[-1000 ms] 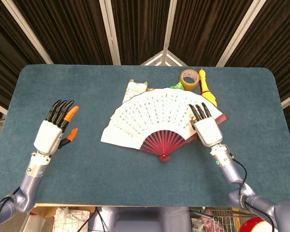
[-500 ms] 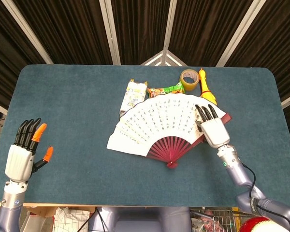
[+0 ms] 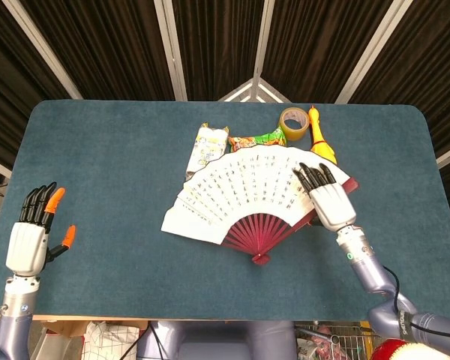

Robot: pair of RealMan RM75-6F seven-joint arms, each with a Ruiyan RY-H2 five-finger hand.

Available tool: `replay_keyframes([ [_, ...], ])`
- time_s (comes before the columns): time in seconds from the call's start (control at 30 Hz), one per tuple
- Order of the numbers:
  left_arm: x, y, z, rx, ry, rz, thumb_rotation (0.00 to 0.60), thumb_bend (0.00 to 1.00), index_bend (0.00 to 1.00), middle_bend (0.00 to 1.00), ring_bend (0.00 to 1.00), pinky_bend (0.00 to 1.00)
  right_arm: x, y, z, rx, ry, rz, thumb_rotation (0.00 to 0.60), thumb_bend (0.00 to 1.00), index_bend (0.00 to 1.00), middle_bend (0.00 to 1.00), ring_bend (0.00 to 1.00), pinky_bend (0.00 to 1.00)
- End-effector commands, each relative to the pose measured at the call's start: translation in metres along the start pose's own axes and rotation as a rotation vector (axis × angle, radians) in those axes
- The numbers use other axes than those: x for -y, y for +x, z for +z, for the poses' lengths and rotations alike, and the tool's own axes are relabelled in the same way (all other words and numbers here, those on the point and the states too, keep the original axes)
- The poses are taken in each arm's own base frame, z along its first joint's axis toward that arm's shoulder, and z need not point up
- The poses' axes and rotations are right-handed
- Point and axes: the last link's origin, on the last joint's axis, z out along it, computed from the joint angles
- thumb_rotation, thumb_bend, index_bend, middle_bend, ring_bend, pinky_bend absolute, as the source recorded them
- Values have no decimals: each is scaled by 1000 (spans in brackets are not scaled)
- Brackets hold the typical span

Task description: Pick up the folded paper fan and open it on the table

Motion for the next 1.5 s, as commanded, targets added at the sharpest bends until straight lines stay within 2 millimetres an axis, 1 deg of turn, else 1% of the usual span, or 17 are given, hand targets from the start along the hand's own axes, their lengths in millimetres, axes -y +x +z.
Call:
replay_keyframes([
  [0.03,1,-1,1,-2,11,0,600,557,53,0,0,0,4,5,2,-10,0,84,600,237,0,0,133,17],
  [0.17,3,-3,1,3,16,1,600,557,53,0,0,0,7,9,3,-3,-11,200,600,236,0,0,136,17],
  [0.27,3,-4,1,8,17,-1,600,556,53,0,0,0,2,8,1,54,-35,174,600,236,0,0,136,17],
  [0.37,3,-4,1,8,20,-1,600,556,54,0,0,0,-5,9,-1,76,-60,80,600,235,0,0,136,17],
  [0.47,3,-4,0,14,24,-5,600,556,54,0,0,0,-19,11,-4,115,-84,-109,600,237,0,0,136,17],
  [0.53,3,-4,0,17,25,-7,600,556,54,0,0,0,-23,14,-5,159,-96,-221,600,237,0,0,136,17],
  [0.6,2,-5,1,22,24,-8,600,556,53,0,0,0,-24,21,-5,196,-106,-304,600,236,0,0,136,17],
  [0.7,1,-7,0,30,19,-3,600,556,54,0,0,0,-21,34,-4,243,-121,-375,600,236,0,0,136,17],
  [0.9,1,-9,1,36,20,3,600,556,54,0,0,0,-9,56,-4,353,-98,-467,600,236,0,0,136,17],
  [0.97,1,-10,0,40,19,7,600,556,54,0,0,0,-3,61,-4,381,-89,-434,600,236,0,0,136,17],
  [1.07,1,-11,0,44,17,9,600,556,54,0,0,0,7,66,-5,434,-83,-286,600,236,0,0,136,17],
  [1.13,0,-12,0,45,17,11,600,556,54,0,0,0,14,70,-5,473,-82,-152,600,236,0,0,136,17],
  [1.2,0,-13,0,49,18,11,600,556,53,0,0,0,20,77,-3,493,-76,-46,600,236,0,0,136,17],
  [1.27,0,-14,0,52,17,14,600,556,53,0,0,0,24,86,1,504,-68,22,600,236,0,0,137,17],
  [1.4,0,-15,0,55,18,15,600,556,54,0,0,0,33,110,10,504,-52,91,600,236,0,0,136,13],
  [1.5,0,-15,0,56,21,16,600,556,54,0,0,0,35,126,15,505,-50,63,600,236,0,0,136,11],
])
